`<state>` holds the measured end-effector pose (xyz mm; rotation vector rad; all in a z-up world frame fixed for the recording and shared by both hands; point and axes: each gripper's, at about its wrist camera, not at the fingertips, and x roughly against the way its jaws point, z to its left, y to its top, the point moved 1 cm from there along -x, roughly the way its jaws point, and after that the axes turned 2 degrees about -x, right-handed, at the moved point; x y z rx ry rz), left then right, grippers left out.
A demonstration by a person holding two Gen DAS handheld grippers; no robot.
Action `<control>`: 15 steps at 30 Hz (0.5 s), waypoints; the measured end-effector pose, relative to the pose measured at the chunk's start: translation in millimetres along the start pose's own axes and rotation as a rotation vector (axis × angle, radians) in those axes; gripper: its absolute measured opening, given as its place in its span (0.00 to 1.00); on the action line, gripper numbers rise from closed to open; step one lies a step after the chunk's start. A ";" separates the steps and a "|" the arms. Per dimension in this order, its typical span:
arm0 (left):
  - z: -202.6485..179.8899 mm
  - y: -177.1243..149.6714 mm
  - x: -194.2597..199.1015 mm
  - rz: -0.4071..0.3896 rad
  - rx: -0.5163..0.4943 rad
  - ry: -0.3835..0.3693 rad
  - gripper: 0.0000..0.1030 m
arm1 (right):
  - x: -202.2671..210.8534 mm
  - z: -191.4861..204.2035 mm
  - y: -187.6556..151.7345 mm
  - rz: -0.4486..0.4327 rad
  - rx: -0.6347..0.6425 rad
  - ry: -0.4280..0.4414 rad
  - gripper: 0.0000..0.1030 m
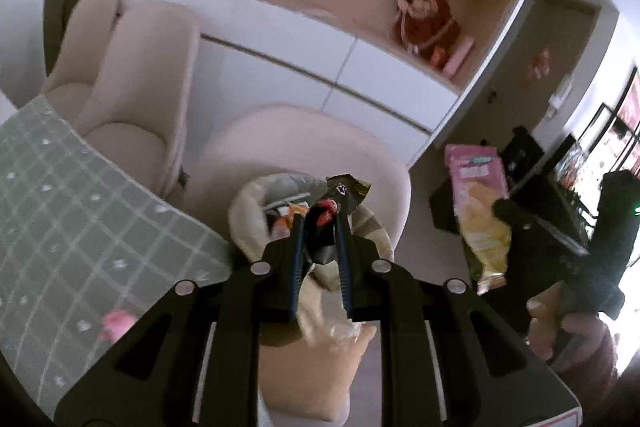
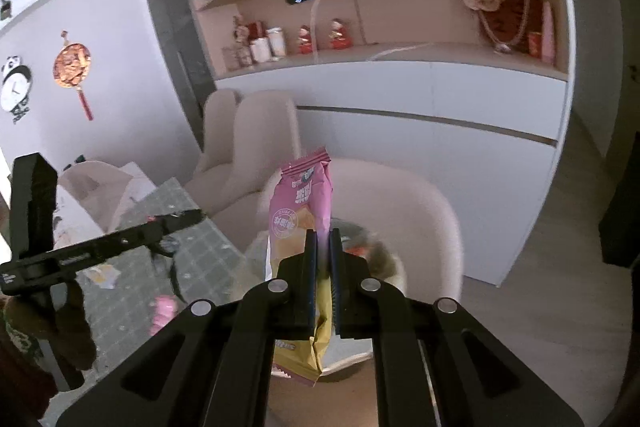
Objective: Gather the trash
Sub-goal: 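Carry the pink chip bag and black wrapper to the bin and release both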
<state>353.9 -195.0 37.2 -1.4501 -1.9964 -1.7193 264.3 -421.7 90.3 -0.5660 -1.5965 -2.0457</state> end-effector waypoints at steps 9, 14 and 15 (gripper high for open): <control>-30.9 13.1 -100.1 0.060 0.002 -0.022 0.15 | -35.0 -65.8 4.6 0.034 -0.021 -0.041 0.08; -45.8 37.2 -108.8 -0.013 -0.015 -0.072 0.15 | -49.6 -87.7 9.0 0.047 -0.031 -0.057 0.08; -47.1 38.4 -112.9 -0.009 -0.013 -0.077 0.15 | -50.9 -89.7 9.1 0.049 -0.032 -0.057 0.08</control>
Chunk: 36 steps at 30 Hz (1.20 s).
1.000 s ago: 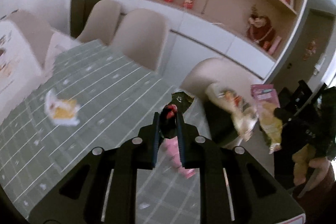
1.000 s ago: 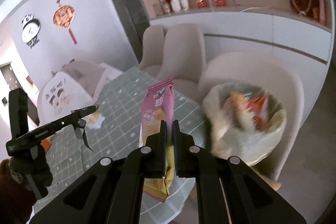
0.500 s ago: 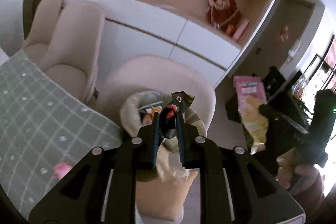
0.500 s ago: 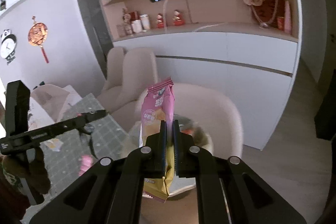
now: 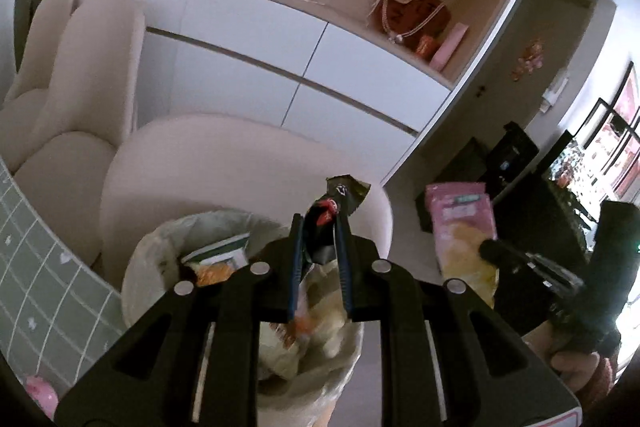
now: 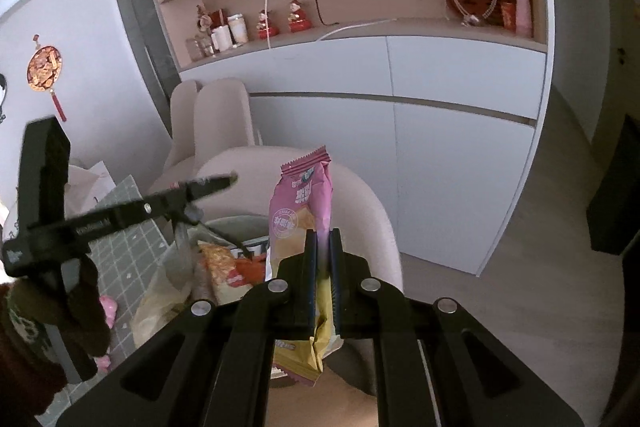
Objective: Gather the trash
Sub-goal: 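Carry the pink chip bag and black wrapper to the bin and release both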
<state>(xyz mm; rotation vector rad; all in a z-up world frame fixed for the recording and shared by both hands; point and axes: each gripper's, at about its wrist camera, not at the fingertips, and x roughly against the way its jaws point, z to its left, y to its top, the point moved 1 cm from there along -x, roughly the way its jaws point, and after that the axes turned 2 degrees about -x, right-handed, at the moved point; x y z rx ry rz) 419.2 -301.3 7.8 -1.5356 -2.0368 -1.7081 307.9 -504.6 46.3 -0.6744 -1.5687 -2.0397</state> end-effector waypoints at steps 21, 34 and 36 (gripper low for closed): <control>45.3 -42.7 39.0 0.045 0.117 0.202 0.55 | -53.6 22.1 -0.1 0.075 0.044 0.124 0.08; 97.1 -85.1 153.8 -0.068 0.341 0.441 0.61 | -149.8 111.6 -47.7 0.287 0.235 0.232 0.08; 106.4 -98.9 171.9 -0.063 0.363 0.475 0.61 | -156.0 121.2 -59.6 0.326 0.252 0.253 0.08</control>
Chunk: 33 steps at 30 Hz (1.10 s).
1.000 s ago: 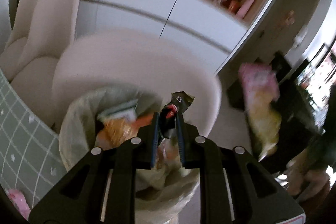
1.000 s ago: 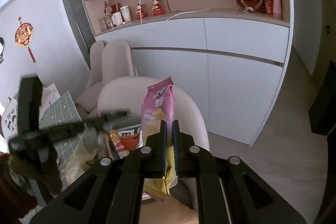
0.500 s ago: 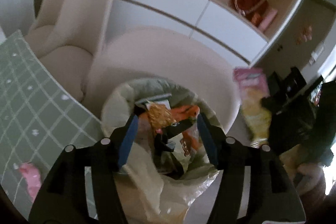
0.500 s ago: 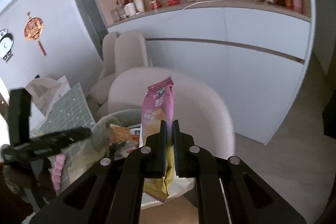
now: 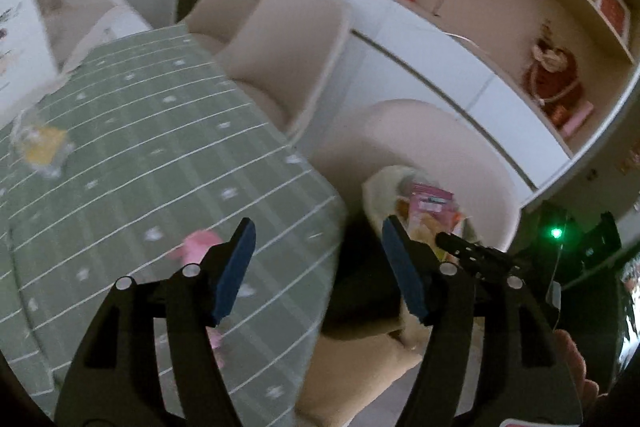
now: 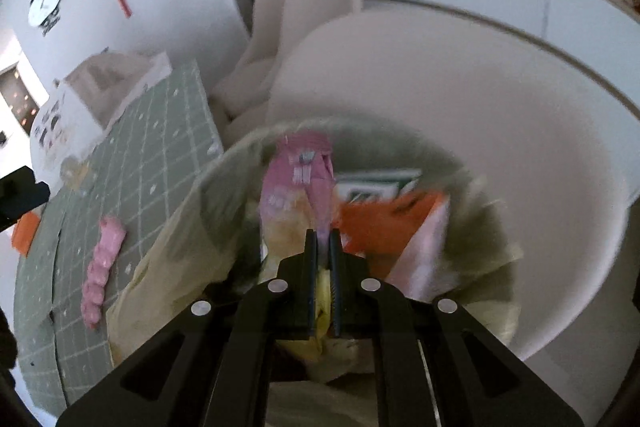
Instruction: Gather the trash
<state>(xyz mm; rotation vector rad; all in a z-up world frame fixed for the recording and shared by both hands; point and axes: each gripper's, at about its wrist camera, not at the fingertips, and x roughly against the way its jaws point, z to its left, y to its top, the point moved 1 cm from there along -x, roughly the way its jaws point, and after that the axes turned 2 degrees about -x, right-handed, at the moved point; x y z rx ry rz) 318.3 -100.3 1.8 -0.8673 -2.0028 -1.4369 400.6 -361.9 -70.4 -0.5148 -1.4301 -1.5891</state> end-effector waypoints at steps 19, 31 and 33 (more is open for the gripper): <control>118.4 -79.1 105.5 -0.056 -0.094 0.110 0.87 | 120.2 78.9 -57.8 -0.226 -0.121 -0.090 0.45; 114.7 -137.3 197.0 -0.232 -0.328 0.142 0.87 | 197.5 233.7 -178.3 -0.315 -0.061 -0.058 0.45; 115.4 -142.7 206.0 -0.244 -0.333 0.144 0.87 | 203.4 253.9 -193.5 -0.320 -0.041 -0.077 0.45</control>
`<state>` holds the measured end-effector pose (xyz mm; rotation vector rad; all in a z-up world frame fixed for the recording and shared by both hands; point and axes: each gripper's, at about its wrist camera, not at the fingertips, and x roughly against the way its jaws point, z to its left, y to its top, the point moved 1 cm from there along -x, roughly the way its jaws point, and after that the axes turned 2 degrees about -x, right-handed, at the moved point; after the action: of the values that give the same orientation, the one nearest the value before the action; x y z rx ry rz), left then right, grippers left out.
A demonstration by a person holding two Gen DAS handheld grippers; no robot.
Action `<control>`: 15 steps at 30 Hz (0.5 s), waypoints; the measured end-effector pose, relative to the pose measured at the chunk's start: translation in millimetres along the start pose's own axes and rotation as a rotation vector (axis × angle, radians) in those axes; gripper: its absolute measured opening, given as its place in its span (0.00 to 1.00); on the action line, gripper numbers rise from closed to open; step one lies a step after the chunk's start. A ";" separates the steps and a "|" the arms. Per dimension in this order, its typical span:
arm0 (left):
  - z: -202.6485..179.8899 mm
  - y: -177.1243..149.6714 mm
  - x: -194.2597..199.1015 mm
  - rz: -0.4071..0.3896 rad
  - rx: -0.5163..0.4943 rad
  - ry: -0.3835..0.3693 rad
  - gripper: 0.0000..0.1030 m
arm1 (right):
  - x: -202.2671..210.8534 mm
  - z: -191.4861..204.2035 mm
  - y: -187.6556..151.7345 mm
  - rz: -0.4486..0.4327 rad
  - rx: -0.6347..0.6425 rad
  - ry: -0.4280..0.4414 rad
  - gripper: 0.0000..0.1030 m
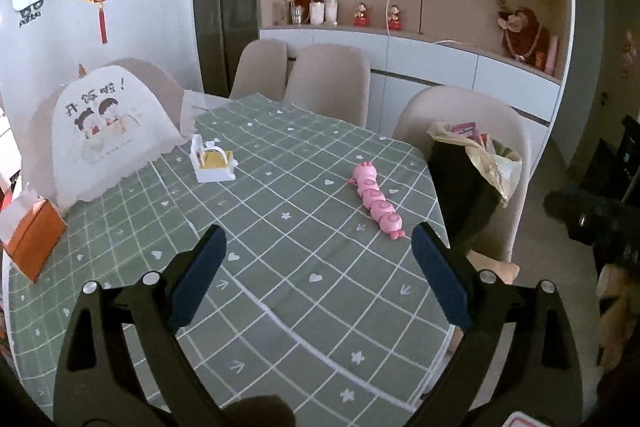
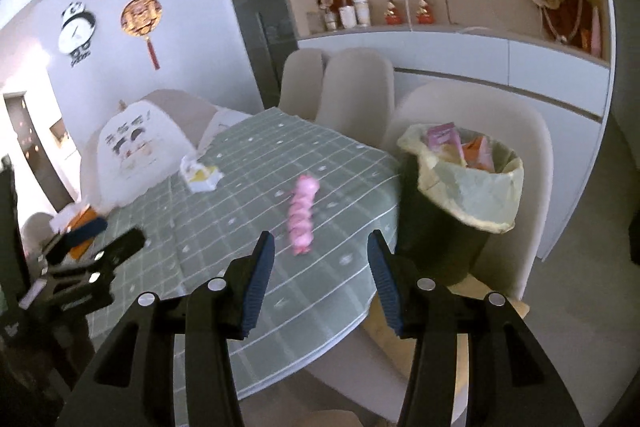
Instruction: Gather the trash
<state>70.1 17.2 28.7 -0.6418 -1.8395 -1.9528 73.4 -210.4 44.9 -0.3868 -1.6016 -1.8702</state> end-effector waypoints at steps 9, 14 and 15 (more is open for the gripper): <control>3.3 -20.9 34.1 -0.013 -0.027 0.033 0.87 | 30.4 45.0 -33.7 -0.041 0.036 -0.055 0.45; 11.6 -25.6 43.7 -0.012 -0.015 0.050 0.87 | 36.2 59.2 -42.4 -0.049 0.057 -0.071 0.45; 13.5 -26.7 45.2 -0.012 -0.015 0.052 0.87 | 36.9 61.4 -43.9 -0.048 0.063 -0.073 0.45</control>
<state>18.7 34.2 32.9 -0.5811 -1.8034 -1.9735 6.9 -159.2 46.2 -0.3964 -1.7282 -1.8549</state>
